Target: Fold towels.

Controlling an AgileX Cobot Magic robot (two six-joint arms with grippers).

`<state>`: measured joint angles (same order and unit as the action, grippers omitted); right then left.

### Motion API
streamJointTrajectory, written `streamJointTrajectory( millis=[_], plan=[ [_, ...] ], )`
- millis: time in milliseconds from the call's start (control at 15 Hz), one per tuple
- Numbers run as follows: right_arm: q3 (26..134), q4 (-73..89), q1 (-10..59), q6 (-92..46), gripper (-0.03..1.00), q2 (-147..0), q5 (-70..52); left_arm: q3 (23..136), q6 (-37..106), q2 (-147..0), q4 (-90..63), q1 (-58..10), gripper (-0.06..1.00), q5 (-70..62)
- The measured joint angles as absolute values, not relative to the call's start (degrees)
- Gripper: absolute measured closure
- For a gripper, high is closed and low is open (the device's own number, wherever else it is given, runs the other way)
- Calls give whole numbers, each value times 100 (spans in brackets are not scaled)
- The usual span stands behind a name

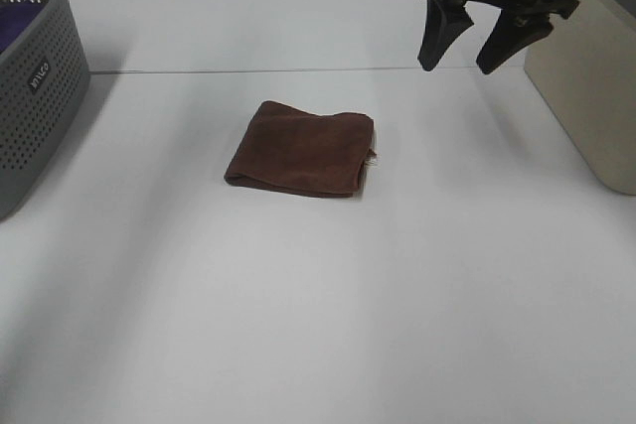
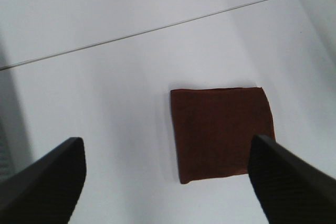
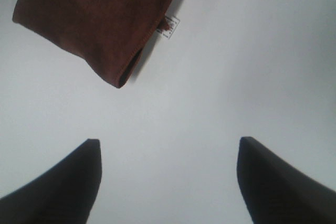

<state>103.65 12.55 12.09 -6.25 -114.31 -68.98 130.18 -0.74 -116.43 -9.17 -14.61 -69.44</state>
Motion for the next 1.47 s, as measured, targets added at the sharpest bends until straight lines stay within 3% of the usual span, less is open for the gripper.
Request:
streamJointTrajectory(
  millis=[400,467,533,933,1200,1467],
  plan=[
    [7890,974,1346,-493,28,-9196,-6944,9672,-97,-8864,-327,-1513,14,-6950],
    [7403,917,1346,-493,28,-8755,-6944,8909,-97,-8440,-327,-1513,14,-6950],
    [6543,848,1346,-493,28,-7924,-6967,7460,-97,-7460,-327,-1513,14,-6961],
    [4544,756,1346,-493,28,-5621,-6950,4400,-97,-4836,-327,-1513,14,-6956],
    [3638,751,1346,-493,28,-3959,-6853,3317,0,-2762,-344,-1513,14,-6881],
    [3128,613,1346,-544,28,-2349,-6669,3100,418,-1346,-481,-1513,14,-6457]
  ],
)
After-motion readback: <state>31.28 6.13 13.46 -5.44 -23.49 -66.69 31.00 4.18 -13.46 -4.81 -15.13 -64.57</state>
